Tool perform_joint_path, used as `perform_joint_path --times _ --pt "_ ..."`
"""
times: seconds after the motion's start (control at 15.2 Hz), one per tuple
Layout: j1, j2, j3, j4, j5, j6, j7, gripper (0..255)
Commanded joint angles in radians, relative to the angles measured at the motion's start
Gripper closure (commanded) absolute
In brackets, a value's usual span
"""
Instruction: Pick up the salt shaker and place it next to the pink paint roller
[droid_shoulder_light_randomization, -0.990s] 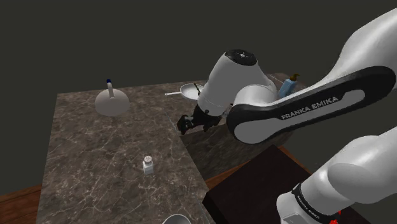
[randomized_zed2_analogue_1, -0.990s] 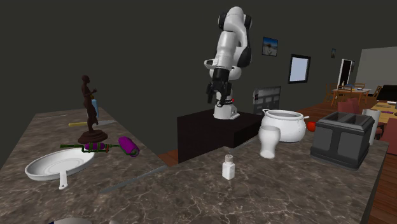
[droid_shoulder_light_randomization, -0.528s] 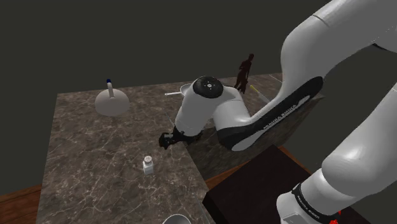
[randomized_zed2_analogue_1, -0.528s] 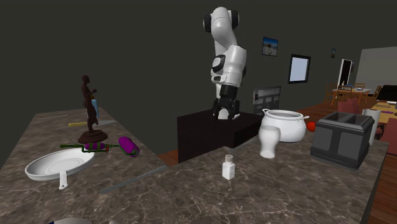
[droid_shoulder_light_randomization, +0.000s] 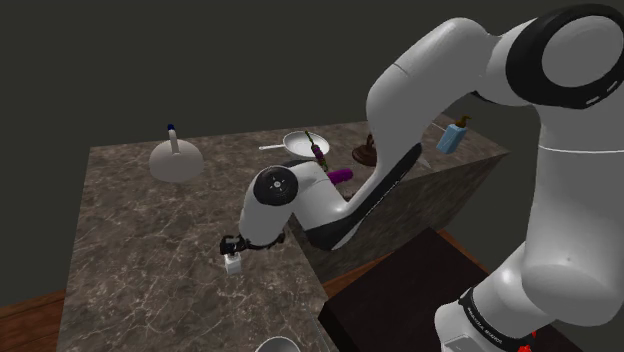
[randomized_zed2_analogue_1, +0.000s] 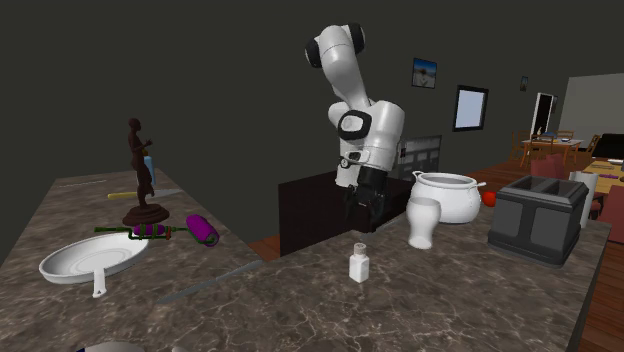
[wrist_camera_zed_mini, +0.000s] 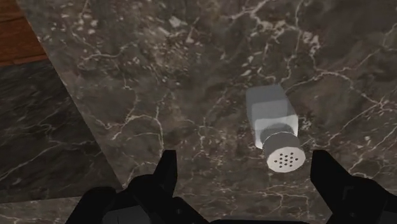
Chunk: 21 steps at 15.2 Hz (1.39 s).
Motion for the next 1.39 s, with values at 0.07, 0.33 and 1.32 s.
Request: perform_joint_path --times 0.07,0.33,1.32 --pt "0.087 0.121 -0.050 0.110 -0.070 -0.039 0.067 0" --pt "0.143 0.222 -0.091 0.204 -0.119 -0.054 0.101 0" --pt "0.163 0.296 -0.129 0.261 -0.165 -0.038 0.120 255"
